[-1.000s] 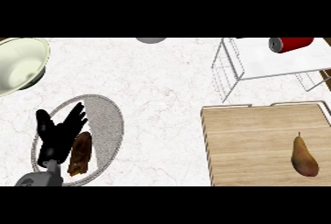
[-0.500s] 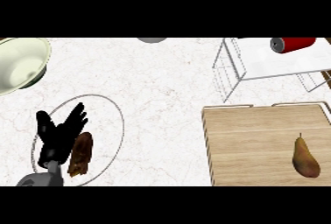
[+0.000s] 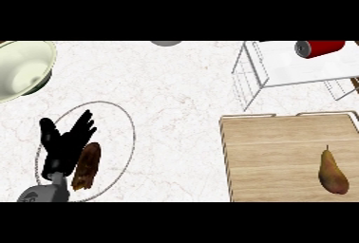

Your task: Pick the can from the tray and place it in the tiered shelf

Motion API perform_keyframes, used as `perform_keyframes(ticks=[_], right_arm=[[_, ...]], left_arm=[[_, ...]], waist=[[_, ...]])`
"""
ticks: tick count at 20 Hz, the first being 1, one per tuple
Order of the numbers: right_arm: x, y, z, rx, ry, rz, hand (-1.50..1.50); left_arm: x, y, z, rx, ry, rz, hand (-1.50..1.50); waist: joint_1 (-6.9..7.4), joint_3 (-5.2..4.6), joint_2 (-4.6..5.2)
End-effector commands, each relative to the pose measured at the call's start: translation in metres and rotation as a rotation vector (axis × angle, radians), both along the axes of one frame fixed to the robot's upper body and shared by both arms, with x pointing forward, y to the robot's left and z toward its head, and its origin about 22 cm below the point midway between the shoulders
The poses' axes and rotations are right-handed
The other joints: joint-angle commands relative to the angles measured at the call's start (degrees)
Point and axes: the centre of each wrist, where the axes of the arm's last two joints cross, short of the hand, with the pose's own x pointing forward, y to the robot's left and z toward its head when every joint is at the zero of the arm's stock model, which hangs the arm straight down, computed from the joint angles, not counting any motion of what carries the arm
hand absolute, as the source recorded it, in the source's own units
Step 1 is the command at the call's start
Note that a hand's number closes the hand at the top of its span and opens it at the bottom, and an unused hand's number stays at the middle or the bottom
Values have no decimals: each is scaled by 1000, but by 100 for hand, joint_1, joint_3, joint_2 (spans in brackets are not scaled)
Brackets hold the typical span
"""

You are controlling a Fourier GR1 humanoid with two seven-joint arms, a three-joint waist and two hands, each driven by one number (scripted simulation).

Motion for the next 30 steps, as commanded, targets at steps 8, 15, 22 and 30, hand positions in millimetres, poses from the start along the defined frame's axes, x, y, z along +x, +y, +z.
perform_keyframes(ticks=[8,15,22,30], right_arm=[[27,-12,-41,-9,-65,3,150],[30,-13,-27,21,-56,56,150],[40,0,-44,163,-25,-20,150],[30,-29,-28,447,-60,-5,-150]], left_arm=[[2,-14,-4,-6,22,-3,0],[3,11,-9,-2,0,-18,0],[-3,-1,-2,-20,18,-13,0],[0,5,-2,-7,27,9,0]], waist=[[14,-11,24],[-10,-15,31],[-16,-11,5],[-49,-10,14]])
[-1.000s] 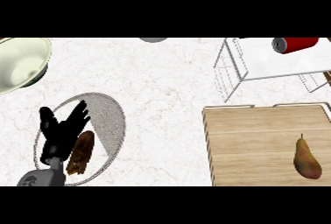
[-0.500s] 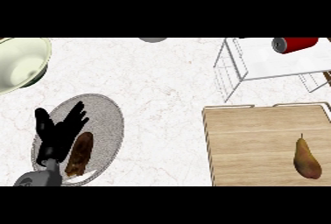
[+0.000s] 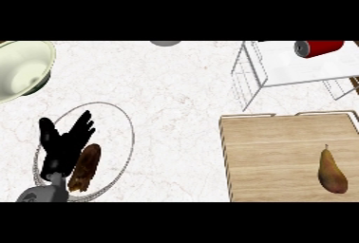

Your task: Pick the can from the tray and place it in the tiered shelf

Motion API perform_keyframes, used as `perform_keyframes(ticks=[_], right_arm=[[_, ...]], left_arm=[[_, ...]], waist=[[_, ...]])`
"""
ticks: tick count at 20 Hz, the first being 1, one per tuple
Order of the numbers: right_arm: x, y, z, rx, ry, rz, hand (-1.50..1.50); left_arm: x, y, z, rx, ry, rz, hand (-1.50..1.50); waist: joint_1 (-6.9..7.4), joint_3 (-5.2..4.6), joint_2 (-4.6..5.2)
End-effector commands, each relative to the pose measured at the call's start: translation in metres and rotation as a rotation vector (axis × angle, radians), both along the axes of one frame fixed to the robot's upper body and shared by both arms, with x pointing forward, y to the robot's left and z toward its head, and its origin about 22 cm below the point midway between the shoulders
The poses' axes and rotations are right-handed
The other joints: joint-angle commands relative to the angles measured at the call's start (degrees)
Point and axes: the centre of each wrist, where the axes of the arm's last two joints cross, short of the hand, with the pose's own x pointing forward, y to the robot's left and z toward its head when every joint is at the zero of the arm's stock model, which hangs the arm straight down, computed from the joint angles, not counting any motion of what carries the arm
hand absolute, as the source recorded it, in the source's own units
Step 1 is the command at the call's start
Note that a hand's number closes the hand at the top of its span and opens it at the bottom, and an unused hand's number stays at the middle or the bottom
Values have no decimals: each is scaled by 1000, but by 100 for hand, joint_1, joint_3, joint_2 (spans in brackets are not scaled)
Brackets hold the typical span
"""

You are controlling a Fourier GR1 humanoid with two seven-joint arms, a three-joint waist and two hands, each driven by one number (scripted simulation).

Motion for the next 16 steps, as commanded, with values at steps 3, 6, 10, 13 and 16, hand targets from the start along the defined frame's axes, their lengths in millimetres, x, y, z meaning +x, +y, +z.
perform_keyframes(ticks=[3,6,10,13,16], right_arm=[[-1,-5,8,261,-16,22,-150],[-5,-8,24,382,-16,-2,-150],[-27,-46,41,445,-105,-103,-150],[-46,-72,57,423,-152,-226,-150],[-58,-99,39,452,-181,-340,-150]], left_arm=[[0,6,7,-5,8,0,0],[2,-1,2,-9,17,-8,0],[7,1,-7,-9,12,-5,0],[4,1,0,-3,6,-9,0],[0,-14,-6,-6,-9,-26,0]], waist=[[31,-8,8],[21,-10,12],[-8,-12,39],[53,-9,47],[98,-2,79]])
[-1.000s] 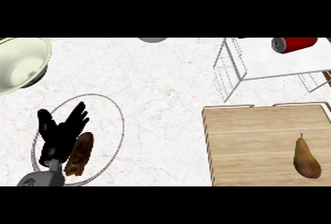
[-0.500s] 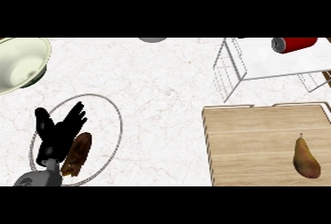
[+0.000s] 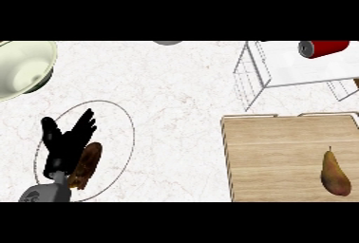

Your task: Pick the can from the tray and place it in the tiered shelf

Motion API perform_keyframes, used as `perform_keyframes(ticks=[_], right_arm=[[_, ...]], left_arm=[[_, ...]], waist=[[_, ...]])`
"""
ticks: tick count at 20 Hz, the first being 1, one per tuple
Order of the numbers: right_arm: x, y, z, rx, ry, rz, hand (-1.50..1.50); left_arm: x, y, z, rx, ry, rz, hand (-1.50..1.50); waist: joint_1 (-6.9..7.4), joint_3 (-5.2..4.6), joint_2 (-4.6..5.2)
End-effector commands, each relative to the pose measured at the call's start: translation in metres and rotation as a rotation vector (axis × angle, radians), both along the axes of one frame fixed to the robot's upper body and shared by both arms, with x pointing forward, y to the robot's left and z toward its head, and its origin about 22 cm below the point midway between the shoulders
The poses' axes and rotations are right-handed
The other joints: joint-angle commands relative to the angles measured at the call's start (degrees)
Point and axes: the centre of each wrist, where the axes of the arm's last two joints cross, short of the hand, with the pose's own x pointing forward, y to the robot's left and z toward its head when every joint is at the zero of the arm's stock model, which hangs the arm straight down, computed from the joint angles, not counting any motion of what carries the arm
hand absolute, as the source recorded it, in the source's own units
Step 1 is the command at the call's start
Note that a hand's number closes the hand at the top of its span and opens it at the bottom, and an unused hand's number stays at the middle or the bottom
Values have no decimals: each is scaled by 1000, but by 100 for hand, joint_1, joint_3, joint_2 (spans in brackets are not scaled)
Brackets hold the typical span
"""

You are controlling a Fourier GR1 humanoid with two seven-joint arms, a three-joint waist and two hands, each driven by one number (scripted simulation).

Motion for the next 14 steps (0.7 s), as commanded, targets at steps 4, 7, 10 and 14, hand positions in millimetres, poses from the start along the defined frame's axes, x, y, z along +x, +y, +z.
perform_keyframes(ticks=[4,7,10,14], right_arm=[[-43,-63,-2,142,-38,-187,-150],[-70,-91,4,191,-25,-180,-150],[-87,-110,-6,172,-26,-147,-150],[-112,-131,-2,171,-18,-127,-150]], left_arm=[[1,-4,-3,5,11,-11,0],[-9,-2,-3,-15,19,-4,0],[-7,-10,-9,3,15,-9,0],[-1,0,-1,-9,13,-8,0]], waist=[[-7,-5,30],[29,0,14],[8,4,28],[58,10,55]])
